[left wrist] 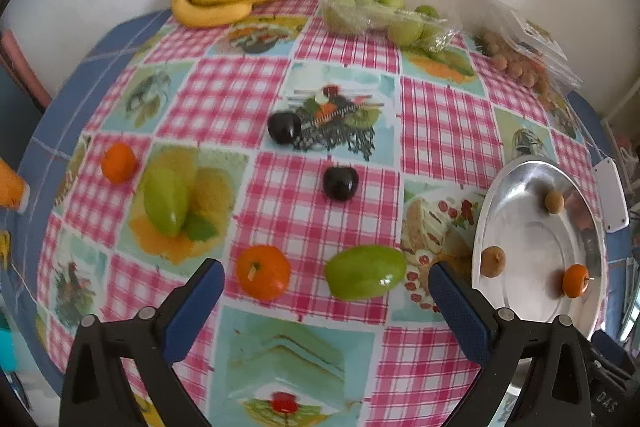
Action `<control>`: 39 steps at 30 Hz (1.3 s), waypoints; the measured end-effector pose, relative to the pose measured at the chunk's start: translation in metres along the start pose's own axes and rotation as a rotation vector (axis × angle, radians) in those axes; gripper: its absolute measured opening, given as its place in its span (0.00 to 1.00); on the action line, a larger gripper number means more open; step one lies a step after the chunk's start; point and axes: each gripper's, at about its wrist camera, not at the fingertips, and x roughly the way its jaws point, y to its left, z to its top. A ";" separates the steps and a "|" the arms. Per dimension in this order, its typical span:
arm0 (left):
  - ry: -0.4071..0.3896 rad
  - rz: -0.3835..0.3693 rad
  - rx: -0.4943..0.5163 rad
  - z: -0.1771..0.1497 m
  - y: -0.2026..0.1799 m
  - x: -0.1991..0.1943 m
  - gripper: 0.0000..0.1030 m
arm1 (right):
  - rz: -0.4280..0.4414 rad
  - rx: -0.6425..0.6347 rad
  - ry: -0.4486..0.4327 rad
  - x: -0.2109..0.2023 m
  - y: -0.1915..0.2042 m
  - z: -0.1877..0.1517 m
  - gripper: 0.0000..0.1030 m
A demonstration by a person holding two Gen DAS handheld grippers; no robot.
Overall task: Organize fruits
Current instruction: 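Move the left tool to a loose orange while the right tool approaches a green mango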
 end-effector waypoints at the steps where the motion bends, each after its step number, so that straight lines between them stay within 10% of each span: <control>1: -0.010 0.004 0.011 0.002 0.001 -0.003 1.00 | -0.001 -0.003 -0.005 0.000 0.001 0.000 0.97; 20: -0.097 0.125 -0.037 0.036 0.077 -0.014 1.00 | 0.126 0.140 -0.064 -0.008 0.013 0.002 0.97; 39: -0.103 0.094 -0.188 0.046 0.150 -0.024 1.00 | 0.229 -0.109 -0.133 -0.022 0.130 0.007 0.97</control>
